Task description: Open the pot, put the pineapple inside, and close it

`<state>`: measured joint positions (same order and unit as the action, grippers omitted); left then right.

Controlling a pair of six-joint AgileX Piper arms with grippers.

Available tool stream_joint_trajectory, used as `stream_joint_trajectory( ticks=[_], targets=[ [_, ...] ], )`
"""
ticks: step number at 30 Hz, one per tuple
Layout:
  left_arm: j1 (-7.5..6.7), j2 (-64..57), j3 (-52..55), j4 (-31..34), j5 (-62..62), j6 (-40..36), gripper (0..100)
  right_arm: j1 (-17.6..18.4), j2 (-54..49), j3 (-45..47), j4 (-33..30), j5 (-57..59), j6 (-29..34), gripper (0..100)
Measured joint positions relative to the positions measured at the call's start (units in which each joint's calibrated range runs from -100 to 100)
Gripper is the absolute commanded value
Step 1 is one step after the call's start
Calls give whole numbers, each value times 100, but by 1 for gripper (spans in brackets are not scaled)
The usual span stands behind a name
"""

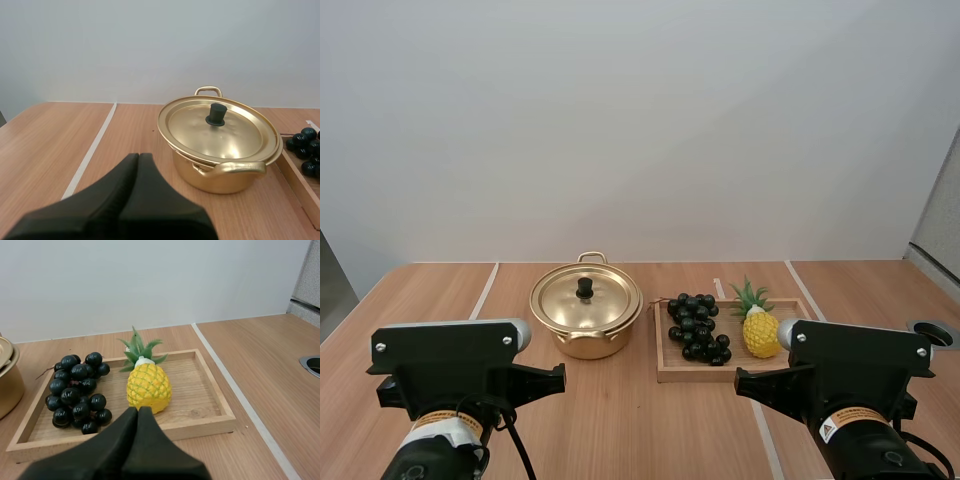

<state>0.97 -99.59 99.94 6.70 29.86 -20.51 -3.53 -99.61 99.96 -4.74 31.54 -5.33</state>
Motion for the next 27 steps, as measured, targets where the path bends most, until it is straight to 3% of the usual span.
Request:
stream_joint_trajectory(
  ticks=[27],
  targets=[
    [0,0,0,-50,0,-19,0,0,0,0,218,0,0,0]
  ],
)
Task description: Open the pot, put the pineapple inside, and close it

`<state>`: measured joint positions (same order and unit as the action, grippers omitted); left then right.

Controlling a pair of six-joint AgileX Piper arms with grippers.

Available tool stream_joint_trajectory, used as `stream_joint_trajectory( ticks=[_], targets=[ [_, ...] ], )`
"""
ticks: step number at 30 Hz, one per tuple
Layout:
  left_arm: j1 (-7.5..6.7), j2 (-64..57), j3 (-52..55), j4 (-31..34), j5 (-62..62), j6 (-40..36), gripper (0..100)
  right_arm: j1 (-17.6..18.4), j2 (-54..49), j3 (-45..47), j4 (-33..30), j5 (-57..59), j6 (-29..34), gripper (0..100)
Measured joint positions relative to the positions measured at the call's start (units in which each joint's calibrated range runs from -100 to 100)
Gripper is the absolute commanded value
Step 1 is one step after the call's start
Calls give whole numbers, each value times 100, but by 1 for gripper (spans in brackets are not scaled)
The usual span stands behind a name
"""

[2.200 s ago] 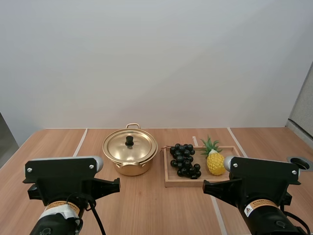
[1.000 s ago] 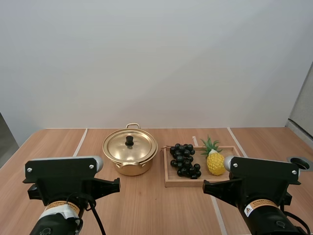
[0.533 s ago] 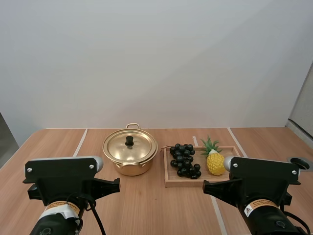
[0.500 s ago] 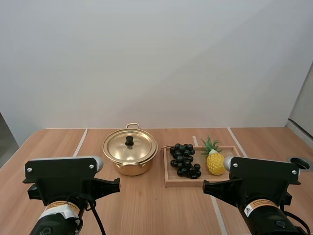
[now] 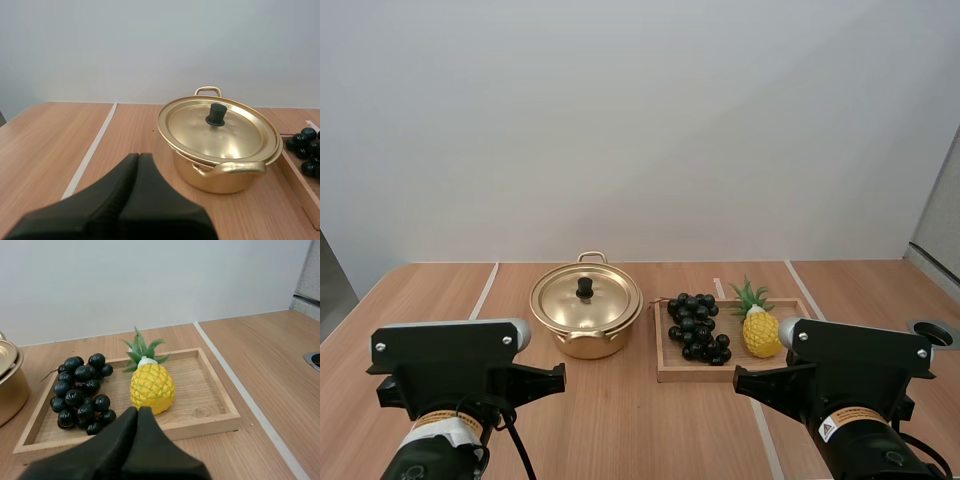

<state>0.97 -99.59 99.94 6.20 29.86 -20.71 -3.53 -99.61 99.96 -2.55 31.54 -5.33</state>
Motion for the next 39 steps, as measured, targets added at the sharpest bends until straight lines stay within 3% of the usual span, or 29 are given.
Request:
stream_joint_trajectory(
  ticks=[10,13,17,19,22,23,39],
  targets=[
    [0,0,0,13,34,-53,0,0,0,0,23,0,0,0],
    [0,0,0,98,34,-53,7,0,0,0,23,0,0,0],
    [0,0,0,121,34,-53,30,0,0,0,34,0,0,0],
    [0,0,0,133,34,-53,51,0,0,0,34,0,0,0],
    [0,0,0,133,15,-56,93,0,0,0,34,0,0,0],
    [0,0,0,133,-4,-66,100,0,0,0,34,0,0,0],
    [0,0,0,133,-4,-88,100,0,0,0,34,0,0,0]
  ],
)
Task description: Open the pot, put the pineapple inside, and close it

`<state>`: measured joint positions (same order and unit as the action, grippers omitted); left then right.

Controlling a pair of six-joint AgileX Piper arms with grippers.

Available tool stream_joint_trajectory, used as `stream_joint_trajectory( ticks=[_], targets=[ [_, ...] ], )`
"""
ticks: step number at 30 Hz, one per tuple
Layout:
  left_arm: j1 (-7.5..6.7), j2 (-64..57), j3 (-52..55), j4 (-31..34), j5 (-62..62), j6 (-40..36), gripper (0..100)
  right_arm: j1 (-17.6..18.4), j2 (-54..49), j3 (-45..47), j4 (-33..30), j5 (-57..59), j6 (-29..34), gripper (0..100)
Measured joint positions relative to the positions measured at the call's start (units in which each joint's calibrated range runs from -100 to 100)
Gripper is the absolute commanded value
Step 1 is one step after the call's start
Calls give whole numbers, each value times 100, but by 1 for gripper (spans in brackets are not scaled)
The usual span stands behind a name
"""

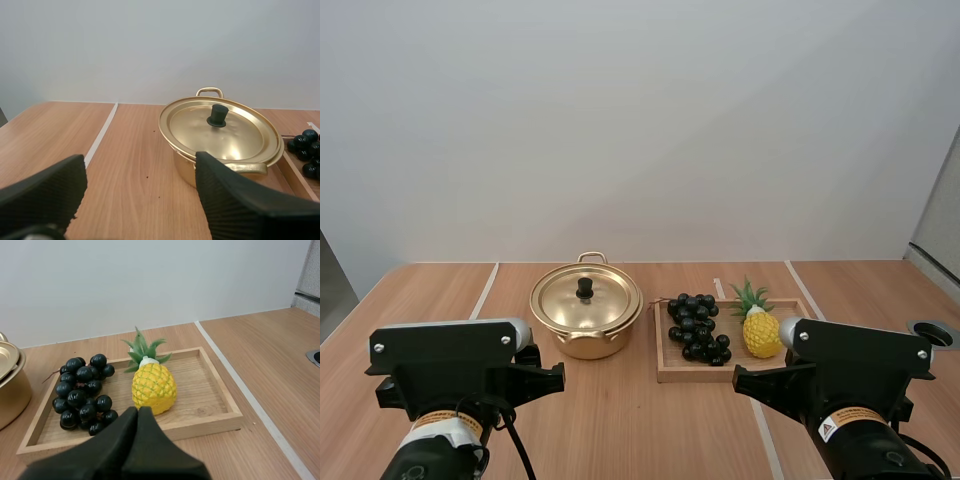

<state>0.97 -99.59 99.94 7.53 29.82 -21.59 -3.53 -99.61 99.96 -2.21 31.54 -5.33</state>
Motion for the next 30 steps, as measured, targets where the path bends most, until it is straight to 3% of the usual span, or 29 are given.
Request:
stream_joint_trajectory(
  ticks=[30],
  targets=[
    [0,0,0,0,0,0,100,0,0,0,-111,59,0,0]
  ],
)
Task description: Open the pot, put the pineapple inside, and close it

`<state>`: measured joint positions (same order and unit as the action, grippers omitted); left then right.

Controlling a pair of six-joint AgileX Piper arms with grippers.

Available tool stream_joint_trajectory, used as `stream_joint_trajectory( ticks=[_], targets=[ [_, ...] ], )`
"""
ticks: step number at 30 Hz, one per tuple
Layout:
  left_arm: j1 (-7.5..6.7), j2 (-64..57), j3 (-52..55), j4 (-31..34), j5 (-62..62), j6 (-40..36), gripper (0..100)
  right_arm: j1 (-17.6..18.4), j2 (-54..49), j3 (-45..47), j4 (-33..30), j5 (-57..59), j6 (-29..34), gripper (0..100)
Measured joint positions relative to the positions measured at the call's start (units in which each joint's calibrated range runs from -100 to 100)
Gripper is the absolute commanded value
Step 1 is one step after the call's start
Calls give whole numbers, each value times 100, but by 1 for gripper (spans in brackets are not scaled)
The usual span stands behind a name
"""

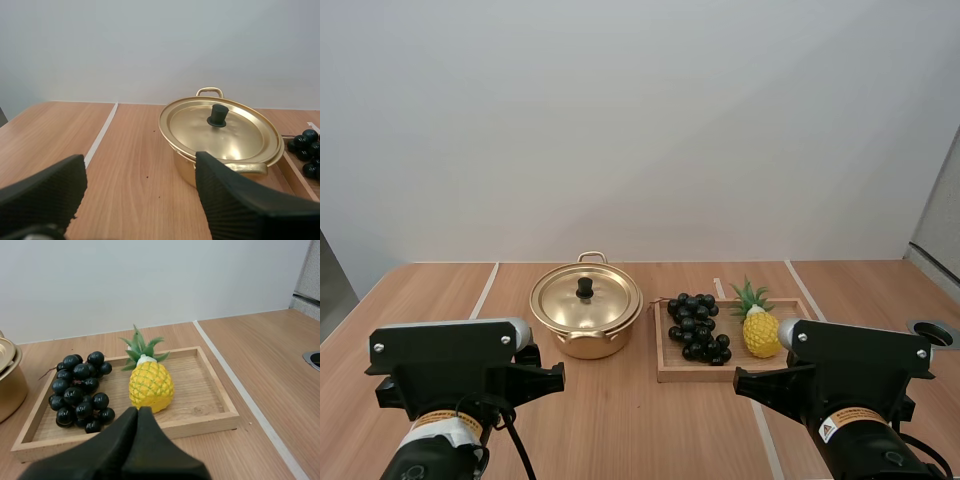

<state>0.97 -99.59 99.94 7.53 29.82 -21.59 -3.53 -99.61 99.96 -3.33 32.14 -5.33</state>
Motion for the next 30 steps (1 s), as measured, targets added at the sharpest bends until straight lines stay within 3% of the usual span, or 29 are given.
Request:
stream_joint_trajectory(
  ticks=[10,12,13,16,23,30],
  targets=[
    [0,0,0,0,0,0,100,0,0,0,0,0,0,0],
    [0,0,0,0,0,0,100,0,0,0,0,0,0,21],
    [0,0,0,0,0,0,100,0,0,0,0,0,0,37],
    [0,0,0,146,0,0,100,0,0,0,11,0,0,100],
    [0,0,0,316,0,0,100,0,0,0,-141,0,0,100],
    [0,0,0,514,-247,206,100,0,0,3,-2035,-451,22,100]
  ],
)
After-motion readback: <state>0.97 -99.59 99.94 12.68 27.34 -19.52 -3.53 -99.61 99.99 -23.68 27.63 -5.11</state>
